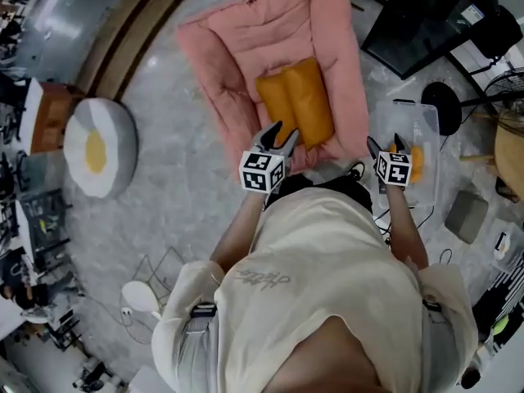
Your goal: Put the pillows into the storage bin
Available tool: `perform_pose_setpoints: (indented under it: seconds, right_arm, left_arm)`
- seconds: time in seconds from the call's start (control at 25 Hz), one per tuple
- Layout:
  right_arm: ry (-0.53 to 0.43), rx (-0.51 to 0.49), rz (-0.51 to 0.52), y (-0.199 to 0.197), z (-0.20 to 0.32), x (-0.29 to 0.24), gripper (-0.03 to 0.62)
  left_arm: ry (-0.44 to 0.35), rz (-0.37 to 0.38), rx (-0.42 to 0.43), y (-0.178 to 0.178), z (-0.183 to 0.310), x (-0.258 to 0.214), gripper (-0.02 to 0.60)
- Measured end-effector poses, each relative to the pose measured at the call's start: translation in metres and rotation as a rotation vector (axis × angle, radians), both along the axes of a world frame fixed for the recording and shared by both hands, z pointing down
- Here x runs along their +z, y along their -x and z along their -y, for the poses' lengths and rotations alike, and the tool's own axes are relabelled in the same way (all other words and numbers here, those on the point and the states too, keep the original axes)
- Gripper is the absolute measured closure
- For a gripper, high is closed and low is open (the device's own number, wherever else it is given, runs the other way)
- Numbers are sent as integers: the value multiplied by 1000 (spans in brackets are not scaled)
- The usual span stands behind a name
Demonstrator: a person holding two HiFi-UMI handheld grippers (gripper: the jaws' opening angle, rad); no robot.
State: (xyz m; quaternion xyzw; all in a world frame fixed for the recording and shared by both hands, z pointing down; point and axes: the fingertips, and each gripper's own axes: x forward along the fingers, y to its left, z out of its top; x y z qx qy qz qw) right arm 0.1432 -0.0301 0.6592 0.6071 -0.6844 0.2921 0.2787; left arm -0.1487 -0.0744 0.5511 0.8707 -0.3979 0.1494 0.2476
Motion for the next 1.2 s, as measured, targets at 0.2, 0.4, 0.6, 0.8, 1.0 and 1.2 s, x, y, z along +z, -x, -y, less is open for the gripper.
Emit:
perform_pose_setpoints:
  seconds: [0.2, 0.4, 0.6, 0.8, 1.0, 1.2]
  right_arm:
    - [19, -41, -3, 53, 17, 8, 179]
    - [29, -167, -40, 115, 52, 24, 177]
    - [47, -254, -33, 155, 76, 31, 177]
    - [101, -312, 7, 182, 96, 53, 158]
    - [174, -369, 42, 204, 116, 94, 137]
    - [237, -427, 30, 220, 142, 139, 105]
  left_arm:
    - [-4, -24, -44, 44, 10, 8, 365]
    - [12, -22, -94, 94, 35, 32, 365]
    - [29, -17, -140, 122, 40, 37, 365]
    - [85, 8, -201, 136, 36, 47, 364]
    - [136, 36, -260, 142, 44, 52, 364]
    - [148, 50, -292, 139, 69, 49, 364]
